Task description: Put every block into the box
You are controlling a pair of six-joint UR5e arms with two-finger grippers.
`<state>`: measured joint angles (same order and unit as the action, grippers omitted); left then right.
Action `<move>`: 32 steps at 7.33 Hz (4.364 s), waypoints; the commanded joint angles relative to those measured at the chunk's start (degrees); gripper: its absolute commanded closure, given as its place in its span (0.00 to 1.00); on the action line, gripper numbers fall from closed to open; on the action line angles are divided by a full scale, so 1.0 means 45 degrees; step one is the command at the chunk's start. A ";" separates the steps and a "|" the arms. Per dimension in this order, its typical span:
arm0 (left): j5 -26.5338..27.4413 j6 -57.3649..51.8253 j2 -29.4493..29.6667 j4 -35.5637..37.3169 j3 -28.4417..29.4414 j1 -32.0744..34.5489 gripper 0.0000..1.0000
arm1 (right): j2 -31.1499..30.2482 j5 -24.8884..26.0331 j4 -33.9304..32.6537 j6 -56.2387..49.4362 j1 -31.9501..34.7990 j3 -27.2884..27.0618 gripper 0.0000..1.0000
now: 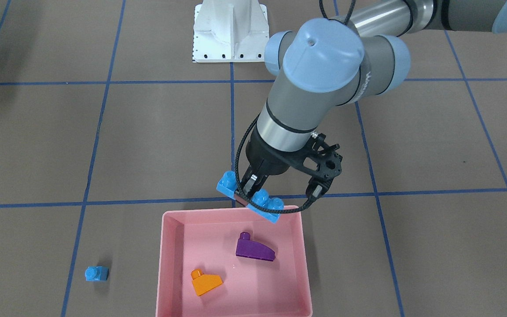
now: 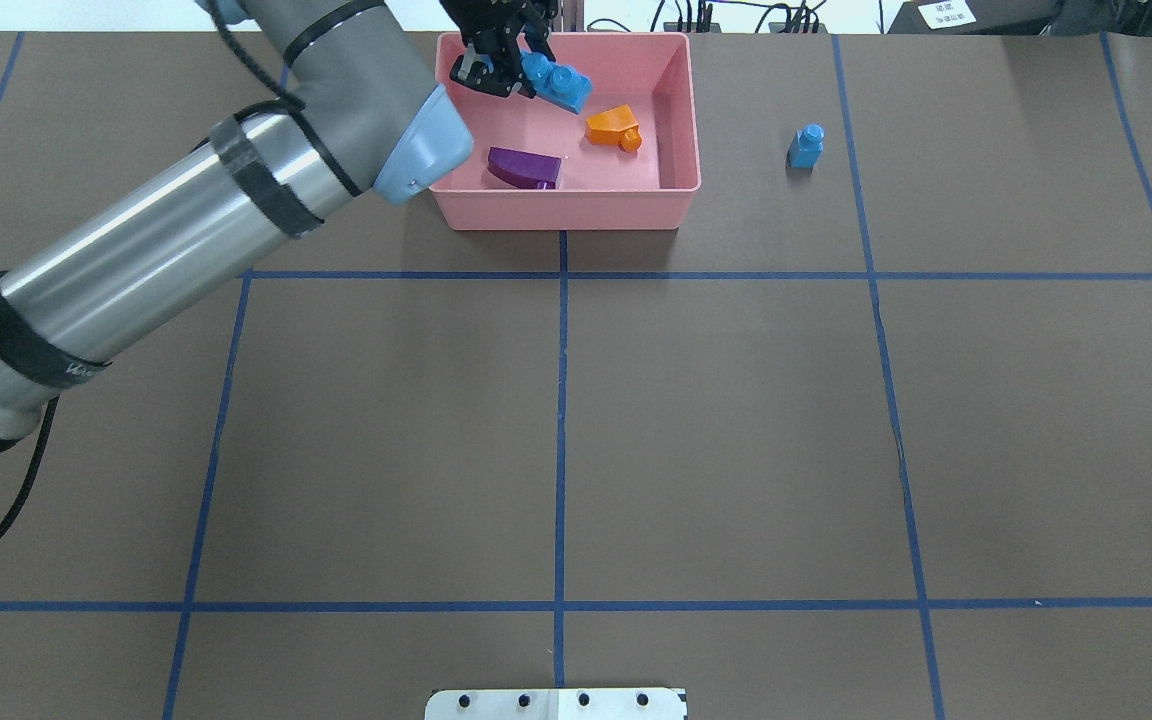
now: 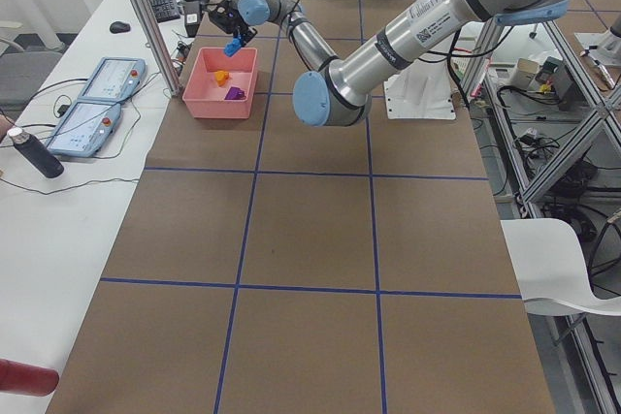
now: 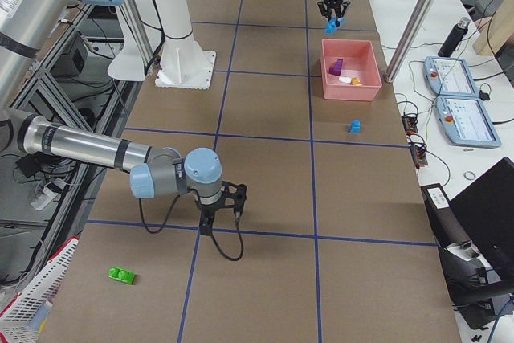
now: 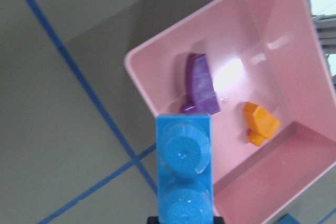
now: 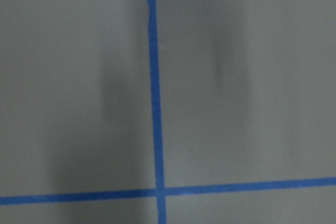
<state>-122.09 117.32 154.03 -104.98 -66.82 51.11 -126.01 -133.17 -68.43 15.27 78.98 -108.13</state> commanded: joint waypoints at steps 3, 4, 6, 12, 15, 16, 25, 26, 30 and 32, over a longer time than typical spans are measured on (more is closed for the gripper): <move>0.2555 -0.2117 0.1161 -0.2877 0.3852 -0.0555 0.01 | -0.1471 0.0568 0.0148 -0.3522 0.1079 0.2147 0.00; 0.2735 -0.2241 0.1200 -0.2959 0.3834 -0.0557 0.00 | -0.1393 0.0745 0.0226 -0.3916 0.1236 0.2908 0.00; 0.2641 -0.2552 0.1376 -0.2786 0.3602 -0.0383 0.00 | -0.1451 0.0533 0.1662 -0.3784 0.1354 0.4411 0.00; 0.1702 -1.0031 -0.4223 0.4559 -0.6942 -0.0206 0.00 | -0.1432 -0.0658 0.2355 -0.3744 0.1394 0.6079 0.01; 0.1199 -1.5249 -0.8726 0.4559 -1.0121 0.0940 0.00 | -0.1276 -0.0816 0.2298 -0.3705 0.1394 0.6119 0.34; 0.0788 -1.6217 -0.9495 0.4559 -1.0498 0.1488 0.00 | -0.1256 -0.1068 0.2297 -0.3705 0.1394 0.6119 0.49; -0.0641 -2.6610 -1.6078 0.4579 -1.1982 0.5632 0.00 | 0.7349 -0.2105 -0.4925 -0.0386 0.1415 0.1977 1.00; -0.1106 -2.6926 -1.6394 0.4637 -1.2005 0.6331 0.00 | 0.9890 -0.1970 -0.6844 -0.0327 0.0756 0.2384 1.00; -0.2439 -2.8433 -1.6652 0.6838 -1.1576 0.8269 0.00 | 1.7363 -0.0311 -0.7157 0.5752 -0.3148 0.5681 1.00; -0.2419 -2.8453 -1.6671 0.7020 -1.1595 0.8291 0.00 | 2.0762 0.0178 -0.5101 0.8390 -0.4149 0.9557 1.00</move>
<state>-132.95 -10.62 79.07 -74.23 -119.00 88.10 -41.76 -133.80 -97.43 44.85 63.50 -75.57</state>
